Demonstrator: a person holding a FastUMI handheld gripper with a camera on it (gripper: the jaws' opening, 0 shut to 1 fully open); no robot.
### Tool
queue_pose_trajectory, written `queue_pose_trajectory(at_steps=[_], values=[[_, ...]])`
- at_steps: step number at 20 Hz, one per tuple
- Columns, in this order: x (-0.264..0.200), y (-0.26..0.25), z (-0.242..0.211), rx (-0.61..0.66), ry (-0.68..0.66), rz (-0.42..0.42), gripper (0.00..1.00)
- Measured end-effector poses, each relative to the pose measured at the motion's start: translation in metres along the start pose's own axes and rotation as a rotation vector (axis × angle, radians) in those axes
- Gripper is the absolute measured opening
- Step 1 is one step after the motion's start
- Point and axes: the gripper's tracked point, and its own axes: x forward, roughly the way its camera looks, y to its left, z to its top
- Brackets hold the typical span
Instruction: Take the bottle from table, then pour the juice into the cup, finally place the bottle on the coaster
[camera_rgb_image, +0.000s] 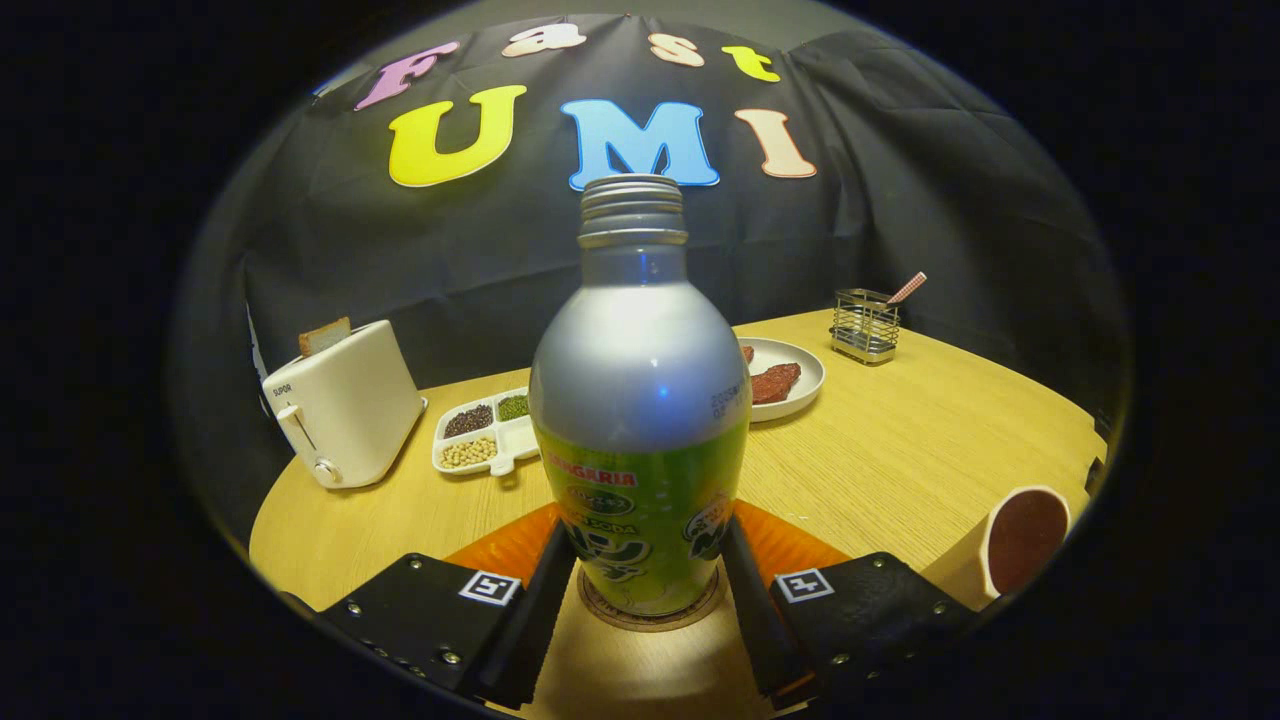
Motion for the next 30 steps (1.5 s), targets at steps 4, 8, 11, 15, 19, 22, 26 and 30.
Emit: queue_pose_trajectory(at_steps=[4,8,11,15,19,22,26,30], values=[[0.007,0.0,-0.006,-0.036,0.011,0.007,0.78],[0.006,0.001,-0.006,-0.074,0.003,0.007,0.78],[0.004,0.0,-0.009,-0.101,0.018,0.002,0.81],[-0.008,0.001,-0.005,-0.107,0.01,0.017,0.85],[-0.039,0.003,0.011,-0.091,-0.014,0.056,0.85],[-0.073,0.004,0.035,-0.093,-0.063,0.083,0.85],[-0.116,0.014,0.066,-0.122,-0.129,0.139,0.85],[-0.153,0.022,0.093,-0.111,-0.187,0.194,0.85]])
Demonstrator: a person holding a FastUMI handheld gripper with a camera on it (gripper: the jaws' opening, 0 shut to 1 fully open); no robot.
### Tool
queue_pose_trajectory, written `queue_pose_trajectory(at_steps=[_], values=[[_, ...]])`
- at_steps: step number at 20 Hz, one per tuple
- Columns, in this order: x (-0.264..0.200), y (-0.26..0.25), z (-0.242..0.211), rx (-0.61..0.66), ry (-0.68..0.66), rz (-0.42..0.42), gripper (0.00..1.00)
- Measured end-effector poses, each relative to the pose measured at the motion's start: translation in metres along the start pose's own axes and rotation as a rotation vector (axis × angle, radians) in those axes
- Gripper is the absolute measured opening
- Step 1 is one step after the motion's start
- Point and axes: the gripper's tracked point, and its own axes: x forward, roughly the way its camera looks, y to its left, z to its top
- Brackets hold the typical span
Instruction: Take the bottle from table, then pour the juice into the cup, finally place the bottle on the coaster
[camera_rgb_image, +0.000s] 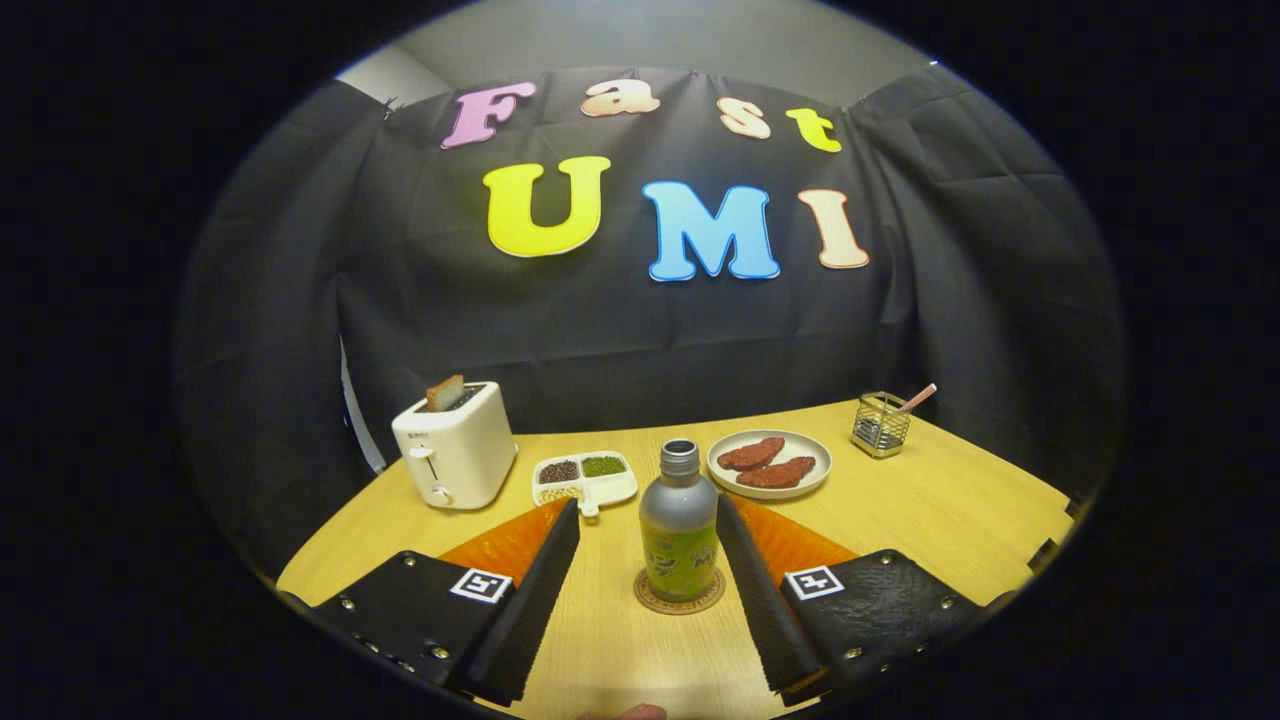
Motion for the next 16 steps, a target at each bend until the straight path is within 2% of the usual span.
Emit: queue_pose_trajectory(at_steps=[9,16], values=[[-0.061,0.004,0.06,-0.01,-0.115,0.045,0.84],[-0.083,-0.002,0.086,-0.012,-0.178,0.06,0.84]])
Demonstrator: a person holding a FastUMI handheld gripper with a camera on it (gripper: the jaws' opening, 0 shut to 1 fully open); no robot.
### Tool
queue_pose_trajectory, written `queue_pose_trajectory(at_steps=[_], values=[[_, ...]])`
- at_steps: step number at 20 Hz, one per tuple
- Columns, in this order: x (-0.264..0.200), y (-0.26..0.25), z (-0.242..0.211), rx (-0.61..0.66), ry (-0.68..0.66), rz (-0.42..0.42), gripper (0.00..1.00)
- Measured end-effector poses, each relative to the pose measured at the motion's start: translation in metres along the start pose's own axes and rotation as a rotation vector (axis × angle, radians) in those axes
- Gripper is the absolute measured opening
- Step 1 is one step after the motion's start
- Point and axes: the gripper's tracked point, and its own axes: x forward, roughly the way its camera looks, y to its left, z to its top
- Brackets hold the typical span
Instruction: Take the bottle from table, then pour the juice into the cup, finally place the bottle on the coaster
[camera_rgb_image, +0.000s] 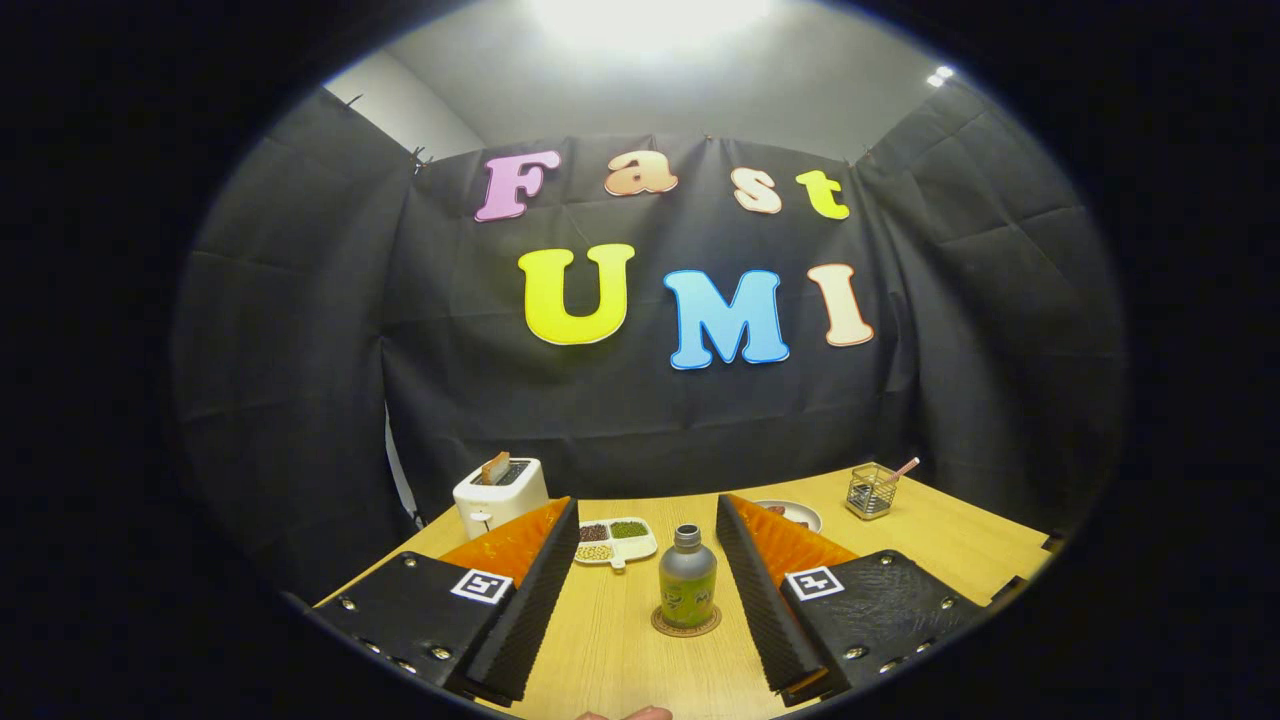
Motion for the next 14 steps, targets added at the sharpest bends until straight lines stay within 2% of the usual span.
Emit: queue_pose_trajectory(at_steps=[14], values=[[-0.009,0.011,0.007,-0.007,-0.031,0.039,0.84]])
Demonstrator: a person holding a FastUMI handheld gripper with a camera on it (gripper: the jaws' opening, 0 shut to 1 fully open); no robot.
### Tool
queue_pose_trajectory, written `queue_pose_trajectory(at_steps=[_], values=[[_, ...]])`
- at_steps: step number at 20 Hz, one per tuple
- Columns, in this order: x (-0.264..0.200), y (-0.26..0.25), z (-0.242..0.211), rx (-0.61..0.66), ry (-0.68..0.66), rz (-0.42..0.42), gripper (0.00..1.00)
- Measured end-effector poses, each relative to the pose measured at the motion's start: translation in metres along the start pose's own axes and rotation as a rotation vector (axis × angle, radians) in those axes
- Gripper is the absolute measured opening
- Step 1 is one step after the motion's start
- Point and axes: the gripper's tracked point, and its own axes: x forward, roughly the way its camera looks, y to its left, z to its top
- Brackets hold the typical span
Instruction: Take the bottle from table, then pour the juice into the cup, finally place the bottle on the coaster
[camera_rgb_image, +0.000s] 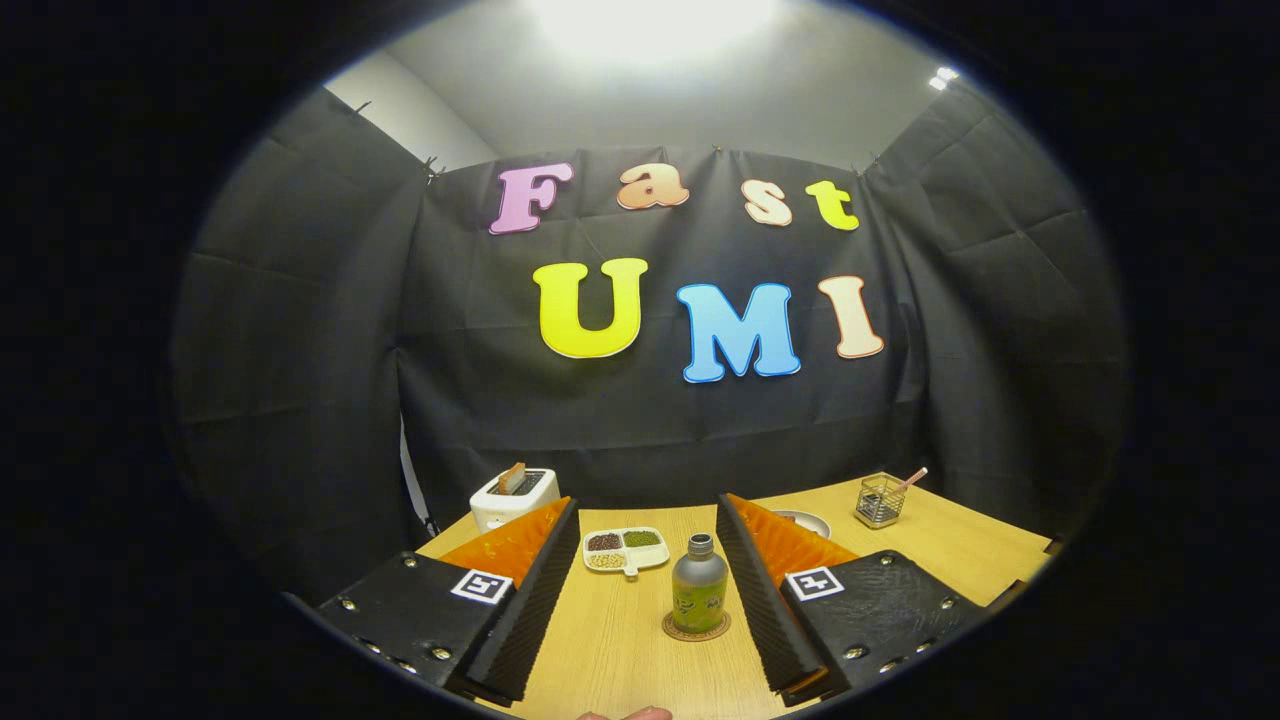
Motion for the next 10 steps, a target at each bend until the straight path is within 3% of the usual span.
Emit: queue_pose_trajectory(at_steps=[10], values=[[-0.0029,-0.0017,0.0051,0.022,-0.02,0.004,0.84]])
